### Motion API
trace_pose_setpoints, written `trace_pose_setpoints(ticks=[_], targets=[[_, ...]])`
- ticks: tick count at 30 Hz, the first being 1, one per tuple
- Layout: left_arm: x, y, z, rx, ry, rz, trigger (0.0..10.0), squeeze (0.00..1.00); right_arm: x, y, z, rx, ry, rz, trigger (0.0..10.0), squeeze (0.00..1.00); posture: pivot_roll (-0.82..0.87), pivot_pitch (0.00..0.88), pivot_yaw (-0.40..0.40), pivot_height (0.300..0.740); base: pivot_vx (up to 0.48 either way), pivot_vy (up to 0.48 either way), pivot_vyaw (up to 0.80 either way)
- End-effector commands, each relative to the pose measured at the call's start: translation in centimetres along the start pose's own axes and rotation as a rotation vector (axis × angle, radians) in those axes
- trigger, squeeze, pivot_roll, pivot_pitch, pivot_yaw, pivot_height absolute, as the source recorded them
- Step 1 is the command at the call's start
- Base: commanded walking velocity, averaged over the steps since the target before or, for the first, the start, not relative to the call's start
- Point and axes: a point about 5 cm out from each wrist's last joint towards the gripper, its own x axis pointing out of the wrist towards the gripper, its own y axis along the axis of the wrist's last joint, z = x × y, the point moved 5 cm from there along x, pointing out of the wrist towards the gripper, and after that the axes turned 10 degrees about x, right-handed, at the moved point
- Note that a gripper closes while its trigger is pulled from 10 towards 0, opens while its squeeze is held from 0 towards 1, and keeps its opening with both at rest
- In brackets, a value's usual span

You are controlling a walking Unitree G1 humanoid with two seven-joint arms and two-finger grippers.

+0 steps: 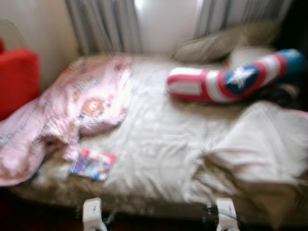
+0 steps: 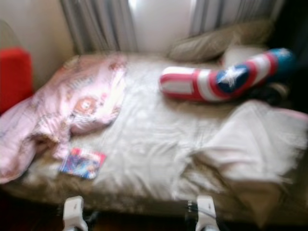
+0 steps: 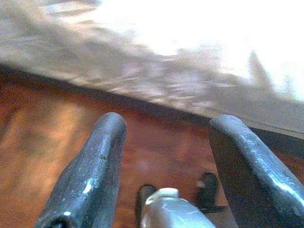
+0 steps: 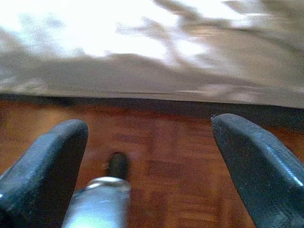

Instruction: Clean up the room

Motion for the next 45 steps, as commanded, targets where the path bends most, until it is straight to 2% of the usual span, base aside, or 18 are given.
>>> trace_pose_setpoints(ticks=[1, 5, 18, 40, 45], targets=[[-0.2, -0.4, -0.8, 0.013, 0.017, -0.013, 10.0, 0.0, 0.1, -0.3, -0.7, 0.004, 0.016, -0.013, 10.0, 0.0, 0.1, 0.0, -0.003, 0.74, 0.0, -0.337, -0.73], [-0.2, -0.4, -0.9, 0.014, 0.017, -0.013, 10.0, 0.0, 0.1, -0.3, -0.7, 0.004, 0.017, -0.01, 10.0, 0.0, 0.1, 0.0, -0.003, 0.74, 0.0, -0.322, -0.59], [-0.2, -0.5, -0.9, 0.014, 0.016, -0.015, 10.0, 0.0, 0.1, -0.2, -0.8, 0.004, 0.022, -0.003, 10.0, 0.0, 0.1, 0.0, -0.005, 0.74, 0.0, -0.299, 0.0], [-0.6, -1.6, -0.7, -0.008, 0.019, -0.036, 10.0, 0.0, -0.1, -0.8, -0.5, -0.015, 0.023, -0.017, 10.0, 0.0, 0.08, 0.0, 0.001, 0.74, 0.0, 0.0, 0.0], [-0.6, -1.7, -0.6, -0.01, 0.015, -0.039, 10.0, 0.0, -0.1, -0.8, -0.4, -0.019, 0.016, -0.015, 10.0, 0.0, 0.08, 0.0, 0.001, 0.74, 0.289, 0.0, 0.0]])
